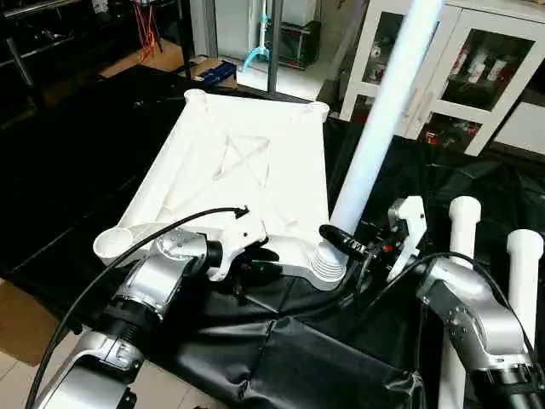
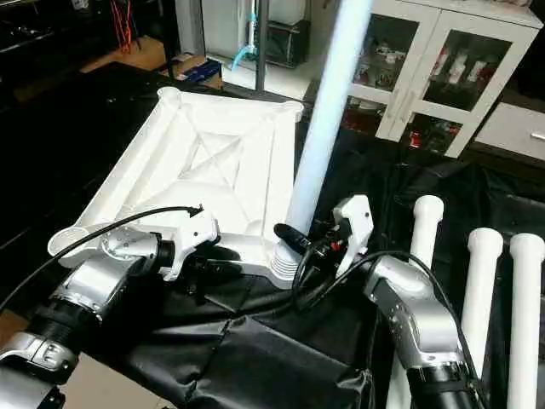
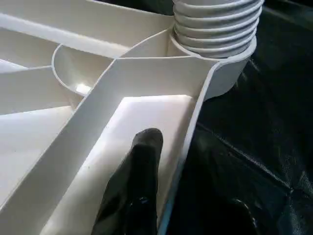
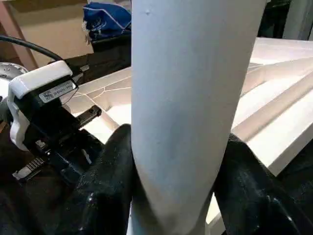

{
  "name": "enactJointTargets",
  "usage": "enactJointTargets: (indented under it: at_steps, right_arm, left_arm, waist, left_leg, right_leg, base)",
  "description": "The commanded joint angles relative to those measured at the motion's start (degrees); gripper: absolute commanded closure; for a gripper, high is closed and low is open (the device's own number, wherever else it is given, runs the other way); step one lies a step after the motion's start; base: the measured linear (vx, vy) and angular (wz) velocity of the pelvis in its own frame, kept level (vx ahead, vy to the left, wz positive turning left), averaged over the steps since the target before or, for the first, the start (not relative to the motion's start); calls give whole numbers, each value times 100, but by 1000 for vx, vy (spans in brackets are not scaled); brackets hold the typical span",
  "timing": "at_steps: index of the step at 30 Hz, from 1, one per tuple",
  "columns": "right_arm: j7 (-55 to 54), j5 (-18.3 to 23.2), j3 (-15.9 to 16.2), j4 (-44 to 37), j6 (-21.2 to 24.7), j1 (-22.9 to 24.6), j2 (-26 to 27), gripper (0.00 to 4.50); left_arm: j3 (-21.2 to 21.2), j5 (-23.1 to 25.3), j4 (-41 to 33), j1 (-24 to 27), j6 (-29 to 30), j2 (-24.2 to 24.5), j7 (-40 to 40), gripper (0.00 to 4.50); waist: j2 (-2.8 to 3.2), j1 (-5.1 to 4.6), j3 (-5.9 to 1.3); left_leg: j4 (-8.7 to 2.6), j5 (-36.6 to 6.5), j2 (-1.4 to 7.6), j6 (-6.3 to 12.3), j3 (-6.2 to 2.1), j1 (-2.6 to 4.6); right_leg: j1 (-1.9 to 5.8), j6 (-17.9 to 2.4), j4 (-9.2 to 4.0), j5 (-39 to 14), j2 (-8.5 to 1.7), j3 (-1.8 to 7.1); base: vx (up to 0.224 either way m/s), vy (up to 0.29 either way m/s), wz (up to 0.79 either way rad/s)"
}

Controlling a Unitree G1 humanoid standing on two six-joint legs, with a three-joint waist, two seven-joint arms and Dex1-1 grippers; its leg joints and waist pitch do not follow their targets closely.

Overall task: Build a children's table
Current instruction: Insert table leg to table base

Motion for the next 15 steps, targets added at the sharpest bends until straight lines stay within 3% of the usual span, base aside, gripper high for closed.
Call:
enactJointTargets:
  at_steps: [1, 7, 15]
  right_arm:
    - [-448, -456, -112, 309, 17, 310, -56, 267]
    - [-554, -548, -26, 215, -397, 667, 161, 267]
    - [-472, -744, 340, 216, -310, 705, 33, 267]
  left_arm:
    - [62, -183, -140, 84, 48, -56, -21, 371]
    - [105, -184, -109, 48, 49, -63, 89, 372]
    - [84, -172, -101, 29, 54, -14, 75, 372]
  waist:
    - [-28, -31, -256]
    - [-33, -33, -249]
    - [-44, -58, -234]
  left_leg:
    - [-553, -1414, 400, 82, -204, 81]
    - [-580, -1496, 409, 73, -209, 90]
    - [-602, -1658, 411, 16, -227, 81]
  right_leg:
    - [164, -1046, -488, -1894, -508, 298]
    - [142, -1003, -508, -1952, -506, 295]
    - [147, -937, -529, -2134, -509, 302]
  base:
    - [0, 0, 0]
    - [0, 0, 0]
    - [0, 0, 0]
